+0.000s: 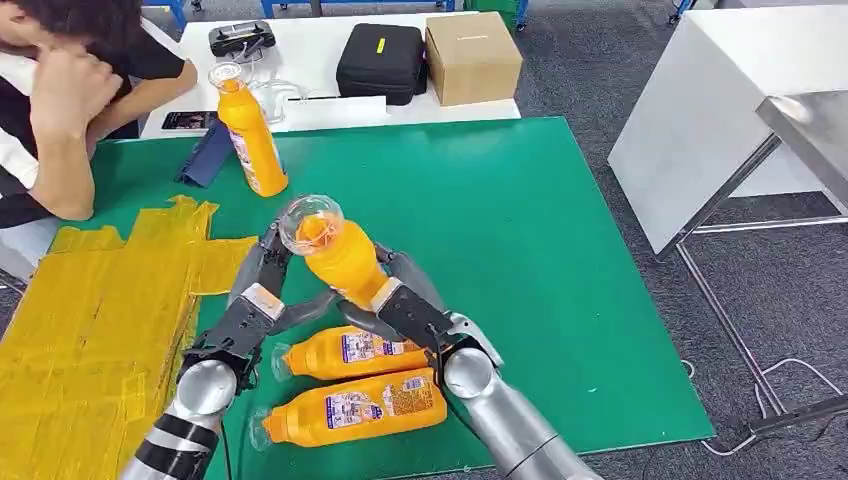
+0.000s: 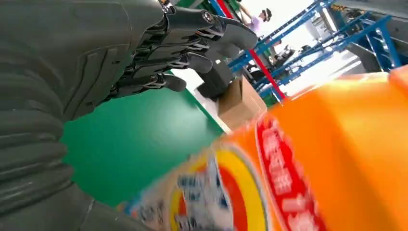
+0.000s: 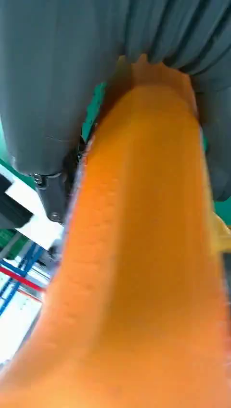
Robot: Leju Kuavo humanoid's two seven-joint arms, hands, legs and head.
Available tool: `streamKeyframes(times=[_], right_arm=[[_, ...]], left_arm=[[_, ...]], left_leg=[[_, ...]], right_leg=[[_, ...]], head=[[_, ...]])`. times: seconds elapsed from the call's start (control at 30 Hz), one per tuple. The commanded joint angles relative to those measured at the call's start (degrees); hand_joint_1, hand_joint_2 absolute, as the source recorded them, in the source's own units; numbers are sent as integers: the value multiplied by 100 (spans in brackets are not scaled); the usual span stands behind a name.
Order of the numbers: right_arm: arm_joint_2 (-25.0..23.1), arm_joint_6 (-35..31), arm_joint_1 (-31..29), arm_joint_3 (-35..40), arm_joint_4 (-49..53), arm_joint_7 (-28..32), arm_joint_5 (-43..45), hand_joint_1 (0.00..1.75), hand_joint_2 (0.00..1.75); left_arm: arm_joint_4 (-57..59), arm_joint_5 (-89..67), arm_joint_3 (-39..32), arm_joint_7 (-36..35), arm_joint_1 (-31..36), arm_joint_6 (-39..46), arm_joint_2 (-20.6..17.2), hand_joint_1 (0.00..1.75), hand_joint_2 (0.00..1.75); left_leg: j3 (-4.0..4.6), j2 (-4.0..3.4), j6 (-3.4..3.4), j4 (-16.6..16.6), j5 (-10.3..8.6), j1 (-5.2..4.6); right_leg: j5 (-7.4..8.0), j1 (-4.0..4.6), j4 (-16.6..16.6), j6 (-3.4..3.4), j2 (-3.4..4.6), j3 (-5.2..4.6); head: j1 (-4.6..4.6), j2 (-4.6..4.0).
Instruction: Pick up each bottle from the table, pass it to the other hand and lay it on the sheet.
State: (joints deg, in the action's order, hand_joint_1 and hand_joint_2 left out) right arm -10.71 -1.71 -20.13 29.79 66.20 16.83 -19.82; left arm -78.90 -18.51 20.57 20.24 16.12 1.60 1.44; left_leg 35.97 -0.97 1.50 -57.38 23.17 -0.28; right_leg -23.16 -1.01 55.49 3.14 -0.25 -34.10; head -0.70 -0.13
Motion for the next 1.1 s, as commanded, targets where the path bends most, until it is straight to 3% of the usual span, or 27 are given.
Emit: streamKeyframes(times=[0.03,1.07,1.1], right_arm=[[-23,-45,-445,432,-716,4,68,175,175],[-21,-131,-505,602,-888,57,194,175,175],[-32,-123,-514,659,-952,57,199,175,175]], left_arm=[[372,50,284,6,277,-57,4,0,175],[293,205,535,95,206,-99,26,0,175],[343,344,544,127,203,-126,80,147,175]], left_leg=[[-16,6,-8,-2,6,8],[-21,8,-10,-4,11,8],[-24,9,-12,-5,13,8]], right_leg=[[-4,7,-2,-10,1,18],[-9,7,1,-13,0,22],[-12,7,3,-15,0,25]], head=[[0,0],[0,0],[0,0]])
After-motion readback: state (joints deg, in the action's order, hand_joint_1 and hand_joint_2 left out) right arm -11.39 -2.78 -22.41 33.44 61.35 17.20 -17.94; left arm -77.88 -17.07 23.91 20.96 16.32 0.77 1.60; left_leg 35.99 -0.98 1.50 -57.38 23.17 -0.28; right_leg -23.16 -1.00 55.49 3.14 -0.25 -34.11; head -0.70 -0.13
